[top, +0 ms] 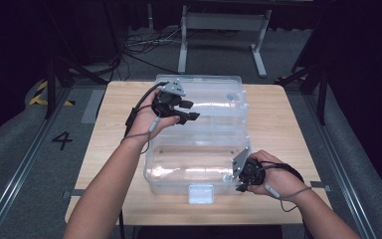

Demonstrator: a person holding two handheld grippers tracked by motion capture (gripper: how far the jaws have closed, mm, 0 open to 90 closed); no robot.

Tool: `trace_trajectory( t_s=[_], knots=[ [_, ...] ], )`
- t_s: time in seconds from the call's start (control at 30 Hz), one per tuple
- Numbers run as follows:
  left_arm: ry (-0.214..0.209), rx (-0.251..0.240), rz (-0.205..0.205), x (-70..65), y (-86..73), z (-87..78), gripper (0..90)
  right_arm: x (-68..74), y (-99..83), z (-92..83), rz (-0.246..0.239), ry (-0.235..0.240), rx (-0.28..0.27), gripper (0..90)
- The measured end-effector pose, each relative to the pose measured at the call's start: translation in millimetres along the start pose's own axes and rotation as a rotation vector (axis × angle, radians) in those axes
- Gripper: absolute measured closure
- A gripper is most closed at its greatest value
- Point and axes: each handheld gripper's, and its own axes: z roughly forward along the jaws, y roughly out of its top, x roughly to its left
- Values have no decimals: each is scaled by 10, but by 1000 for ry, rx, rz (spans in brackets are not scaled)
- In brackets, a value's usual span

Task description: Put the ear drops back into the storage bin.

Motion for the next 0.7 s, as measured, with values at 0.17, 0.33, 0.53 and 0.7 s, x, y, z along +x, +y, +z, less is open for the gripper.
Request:
trace_trajectory(
  t_s=[0.17,0.33,0.53,0.7],
  knots=[
    [-17,36,3,40,9,83,579,-2,-8,3,2,4,-7,824],
    [-33,66,6,65,30,133,606,-3,-15,8,6,5,-16,823],
    [-49,79,5,94,60,157,661,-6,-22,11,9,9,-22,823],
    [-68,100,11,114,97,172,701,-10,-23,18,12,11,-25,823]
  ],
)
